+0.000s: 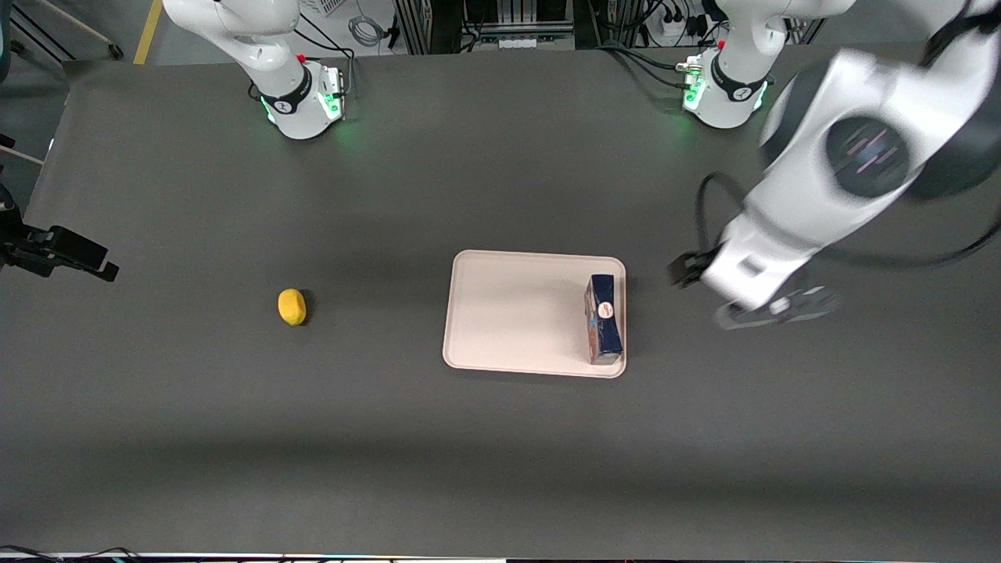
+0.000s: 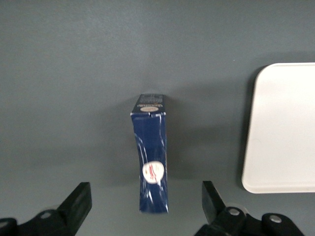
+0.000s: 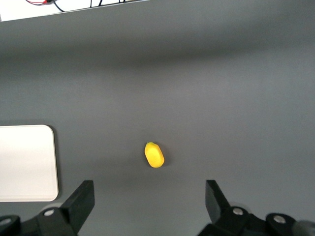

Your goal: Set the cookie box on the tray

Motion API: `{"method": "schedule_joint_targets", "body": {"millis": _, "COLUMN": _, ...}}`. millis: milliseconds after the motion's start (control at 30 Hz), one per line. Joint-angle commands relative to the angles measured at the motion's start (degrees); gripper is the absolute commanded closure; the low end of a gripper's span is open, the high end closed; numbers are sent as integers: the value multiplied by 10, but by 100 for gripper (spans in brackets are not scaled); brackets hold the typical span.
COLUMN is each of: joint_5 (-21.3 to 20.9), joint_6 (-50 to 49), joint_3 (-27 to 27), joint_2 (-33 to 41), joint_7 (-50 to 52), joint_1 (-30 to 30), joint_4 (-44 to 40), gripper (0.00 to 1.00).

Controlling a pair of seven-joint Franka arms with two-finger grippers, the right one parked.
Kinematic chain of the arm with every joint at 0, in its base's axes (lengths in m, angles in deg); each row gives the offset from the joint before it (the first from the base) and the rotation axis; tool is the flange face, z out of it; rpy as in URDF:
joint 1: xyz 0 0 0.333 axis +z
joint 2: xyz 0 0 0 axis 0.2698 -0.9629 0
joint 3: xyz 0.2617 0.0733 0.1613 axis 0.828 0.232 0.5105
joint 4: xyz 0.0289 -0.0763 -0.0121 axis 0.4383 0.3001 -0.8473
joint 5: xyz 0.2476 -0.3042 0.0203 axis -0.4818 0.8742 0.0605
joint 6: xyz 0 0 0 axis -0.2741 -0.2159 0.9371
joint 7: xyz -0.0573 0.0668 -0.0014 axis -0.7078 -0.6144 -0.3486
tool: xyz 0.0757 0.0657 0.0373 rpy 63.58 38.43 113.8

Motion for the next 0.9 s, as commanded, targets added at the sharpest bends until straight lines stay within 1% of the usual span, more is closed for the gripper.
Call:
{"method": "schedule_joint_targets", "body": {"millis": 0, "joint_5": 13, "joint_6": -73, "joint_3": 57, "joint_2": 105, "joint_7": -45, "joint_1": 10, "joint_4": 27, "gripper": 0}}
{"method": "schedule_joint_targets", "body": {"millis": 100, "joint_5": 13, "joint_6": -113, "joint_3": 102, "joint_2": 142, "joint_7": -118, "joint_1": 12, "joint_4": 30, "gripper": 0}}
{"method": "schedule_joint_targets", "body": {"millis": 200, "joint_5": 14, "joint_6": -132, "joint_3": 146, "joint_2": 164, "joint_7": -171, "joint_1": 14, "joint_4": 35, "gripper": 0}}
{"method": "schedule_joint_targets", "body": {"millis": 367, "joint_5": 13, "joint_6": -109, "joint_3": 198, "joint_2": 207, "joint_7": -238, "joint_1": 19, "joint_4": 95, "gripper": 0}}
{"method": "schedule_joint_targets", "body": {"millis": 533, "joint_5": 13, "joint_6": -31, "joint_3": 208, "joint_2": 265, "joint_7": -251, "joint_1": 25, "joint_4": 200, "gripper": 0}}
{"method": "schedule_joint_targets", "body": {"millis": 600, "joint_5": 13, "joint_6": -8, "joint_3": 208, "joint_2": 278, "joint_7": -252, "joint_1": 28, "joint_4": 228, "gripper": 0}}
{"method": "schedule_joint_targets", "body": {"millis": 867, "joint_5": 13, "joint_6": 3, "joint_3": 208, "joint_2": 278, "joint_7": -252, "joint_1": 30, "joint_4": 232, "gripper": 0}}
